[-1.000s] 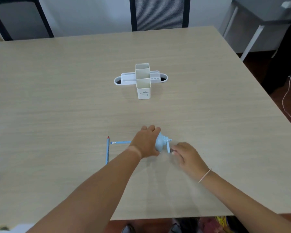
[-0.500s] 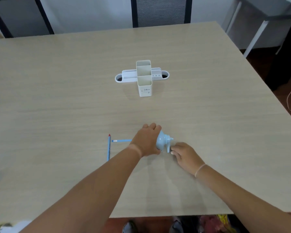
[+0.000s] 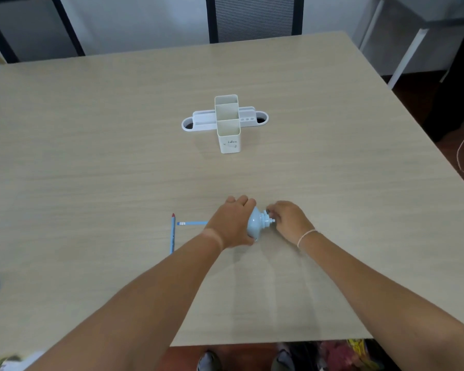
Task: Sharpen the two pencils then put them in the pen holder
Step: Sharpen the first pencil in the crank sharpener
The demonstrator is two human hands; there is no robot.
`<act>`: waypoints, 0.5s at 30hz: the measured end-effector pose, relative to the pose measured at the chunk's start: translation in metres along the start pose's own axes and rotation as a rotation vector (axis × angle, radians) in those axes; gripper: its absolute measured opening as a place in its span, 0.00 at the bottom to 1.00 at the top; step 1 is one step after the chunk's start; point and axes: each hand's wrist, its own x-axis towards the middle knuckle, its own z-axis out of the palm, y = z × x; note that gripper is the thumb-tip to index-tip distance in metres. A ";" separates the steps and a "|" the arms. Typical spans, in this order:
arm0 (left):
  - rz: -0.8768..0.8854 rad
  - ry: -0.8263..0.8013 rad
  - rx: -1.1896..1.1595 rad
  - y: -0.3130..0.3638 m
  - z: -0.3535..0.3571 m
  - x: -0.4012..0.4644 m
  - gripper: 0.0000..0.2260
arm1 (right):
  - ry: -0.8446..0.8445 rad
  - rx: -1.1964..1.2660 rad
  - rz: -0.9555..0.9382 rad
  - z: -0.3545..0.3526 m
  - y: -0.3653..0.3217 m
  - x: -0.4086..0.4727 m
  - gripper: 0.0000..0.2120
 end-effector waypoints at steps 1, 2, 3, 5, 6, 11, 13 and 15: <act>0.000 -0.001 -0.008 -0.001 0.000 0.000 0.28 | -0.029 -0.015 0.002 0.006 0.002 -0.009 0.09; 0.001 -0.002 -0.012 -0.001 0.000 0.000 0.29 | -0.046 -0.014 0.002 0.011 0.004 -0.018 0.09; 0.001 -0.004 -0.016 -0.001 0.000 0.000 0.29 | -0.050 -0.009 -0.014 0.014 0.005 -0.027 0.09; -0.002 -0.003 -0.021 -0.001 0.001 0.000 0.29 | -0.033 0.030 -0.056 0.016 0.006 -0.044 0.10; -0.007 -0.002 -0.020 -0.001 0.001 0.000 0.29 | -0.024 0.056 -0.081 0.015 0.005 -0.051 0.12; -0.007 0.006 0.001 -0.001 0.003 0.002 0.29 | 0.209 0.115 -0.254 -0.011 -0.010 -0.062 0.15; -0.010 0.005 -0.009 -0.001 0.003 0.001 0.28 | 0.273 0.122 -0.261 -0.021 -0.016 -0.042 0.15; -0.014 0.004 -0.012 -0.001 0.002 0.001 0.27 | 0.259 0.116 -0.184 -0.025 -0.017 -0.014 0.14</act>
